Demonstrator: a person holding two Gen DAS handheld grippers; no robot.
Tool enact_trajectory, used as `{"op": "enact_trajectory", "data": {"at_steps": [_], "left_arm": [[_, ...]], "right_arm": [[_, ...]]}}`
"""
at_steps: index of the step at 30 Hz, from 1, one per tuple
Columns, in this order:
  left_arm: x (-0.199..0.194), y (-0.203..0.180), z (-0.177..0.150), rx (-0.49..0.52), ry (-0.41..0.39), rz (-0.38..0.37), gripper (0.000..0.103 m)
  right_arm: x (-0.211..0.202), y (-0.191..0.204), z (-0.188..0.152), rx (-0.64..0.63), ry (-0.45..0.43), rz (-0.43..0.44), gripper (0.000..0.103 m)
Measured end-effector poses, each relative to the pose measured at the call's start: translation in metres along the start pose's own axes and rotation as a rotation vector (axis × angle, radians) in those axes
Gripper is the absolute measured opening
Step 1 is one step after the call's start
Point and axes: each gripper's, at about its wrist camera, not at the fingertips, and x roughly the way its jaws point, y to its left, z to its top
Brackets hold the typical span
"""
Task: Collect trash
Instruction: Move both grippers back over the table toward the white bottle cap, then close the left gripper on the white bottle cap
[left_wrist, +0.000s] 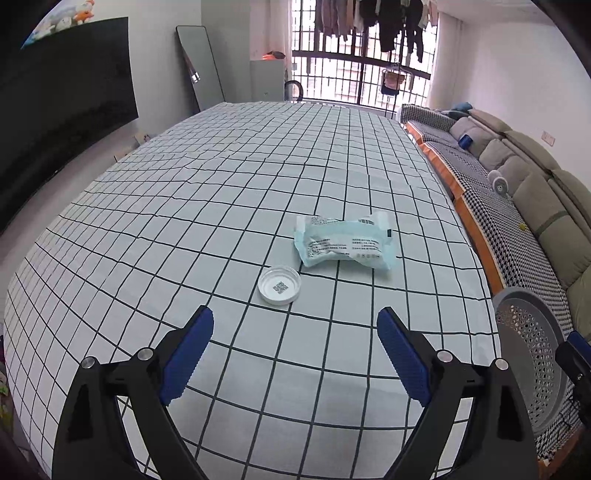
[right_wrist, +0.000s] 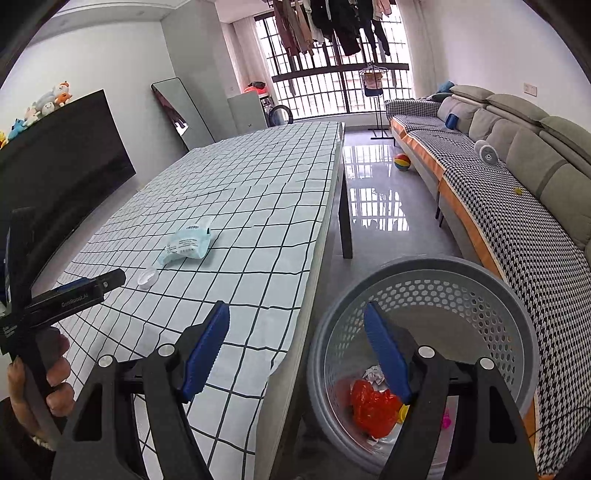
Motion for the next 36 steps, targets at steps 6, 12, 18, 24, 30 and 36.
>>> {"op": "enact_trajectory", "data": {"at_steps": [6, 12, 18, 24, 30, 36], "left_arm": [[0.011, 0.023, 0.009, -0.031, -0.004, 0.040, 0.088], [0.040, 0.035, 0.012, -0.037, 0.065, 0.025, 0.089], [0.071, 0.037, 0.013, -0.025, 0.129, 0.023, 0.089], [0.089, 0.033, 0.020, 0.018, 0.142, 0.036, 0.089], [0.102, 0.030, 0.021, 0.030, 0.161, 0.024, 0.089], [0.108, 0.034, 0.020, 0.007, 0.171, 0.001, 0.080]], "right_arm": [[0.008, 0.014, 0.007, -0.025, 0.009, 0.025, 0.072], [0.016, 0.024, 0.009, -0.039, 0.018, 0.037, 0.072], [0.020, 0.032, 0.007, -0.054, 0.033, 0.035, 0.072], [0.020, 0.031, 0.006, -0.048, 0.035, 0.027, 0.072], [0.021, 0.031, 0.005, -0.051, 0.042, 0.015, 0.072], [0.023, 0.035, 0.004, -0.059, 0.055, -0.002, 0.072]]}}
